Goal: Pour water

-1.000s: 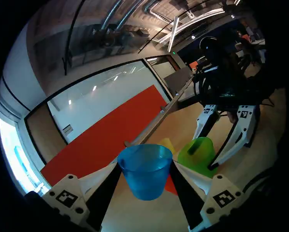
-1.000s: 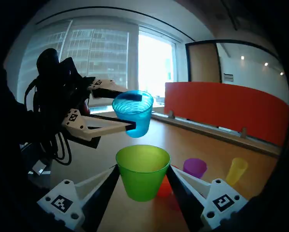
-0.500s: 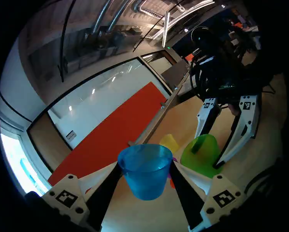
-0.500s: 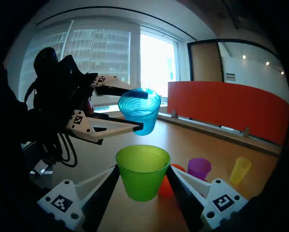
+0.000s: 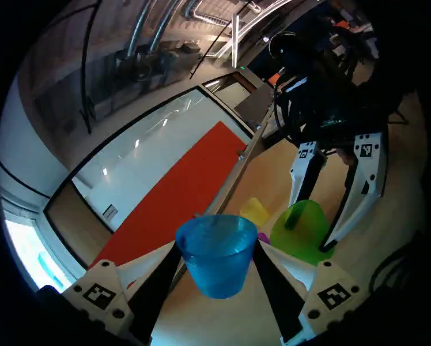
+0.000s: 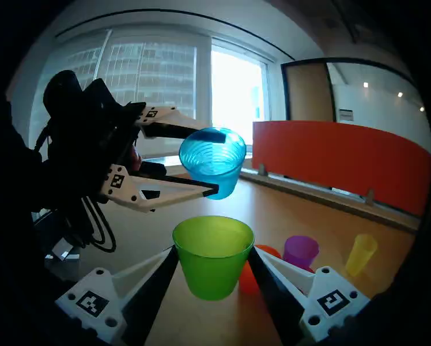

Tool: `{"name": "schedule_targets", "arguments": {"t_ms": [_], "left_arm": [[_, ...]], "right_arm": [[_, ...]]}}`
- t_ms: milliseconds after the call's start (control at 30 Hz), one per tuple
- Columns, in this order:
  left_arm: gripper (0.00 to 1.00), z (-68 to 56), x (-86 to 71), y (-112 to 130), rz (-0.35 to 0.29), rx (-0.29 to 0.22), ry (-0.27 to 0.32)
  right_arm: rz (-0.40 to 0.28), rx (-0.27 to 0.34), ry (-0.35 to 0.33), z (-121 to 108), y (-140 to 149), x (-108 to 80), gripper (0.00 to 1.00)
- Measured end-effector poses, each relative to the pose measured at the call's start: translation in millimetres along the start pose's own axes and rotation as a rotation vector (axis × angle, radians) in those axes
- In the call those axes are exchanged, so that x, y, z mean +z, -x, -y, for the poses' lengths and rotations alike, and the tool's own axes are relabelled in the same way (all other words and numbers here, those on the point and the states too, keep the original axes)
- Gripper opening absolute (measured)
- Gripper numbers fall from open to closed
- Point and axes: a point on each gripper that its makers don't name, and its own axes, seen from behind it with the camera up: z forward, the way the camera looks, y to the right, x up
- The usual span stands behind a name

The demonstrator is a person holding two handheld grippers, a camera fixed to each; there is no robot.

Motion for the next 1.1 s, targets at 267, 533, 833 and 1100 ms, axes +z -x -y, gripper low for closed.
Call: {"name": "schedule_targets", "arguments": {"t_ms": [267, 533, 833, 1100], "left_arm": [[0.85, -4.9, 3.5, -3.3, -0.005, 0.041, 0.01], [0.85, -3.7, 4.0, -6.2, -0.007, 0.076, 0.001], [0.85, -3.1, 4.0, -9.6, -0.009, 0.109, 0.0], [0.85, -4.4, 5.3, -13.2, -0.01, 0.135, 0.001]], "right_arm": [[0.0, -0.003, 0.0, 1.0, -0.3, 1.2, 0.9], [-0.001, -0.002, 0.0, 0.0, 0.6, 1.8, 0.9], [-0.001, 0.002, -0.001, -0.2, 1.4, 2.1, 0.9], [-0.005, 0.004, -0.001, -0.2, 1.8, 2.8, 0.9]]}}
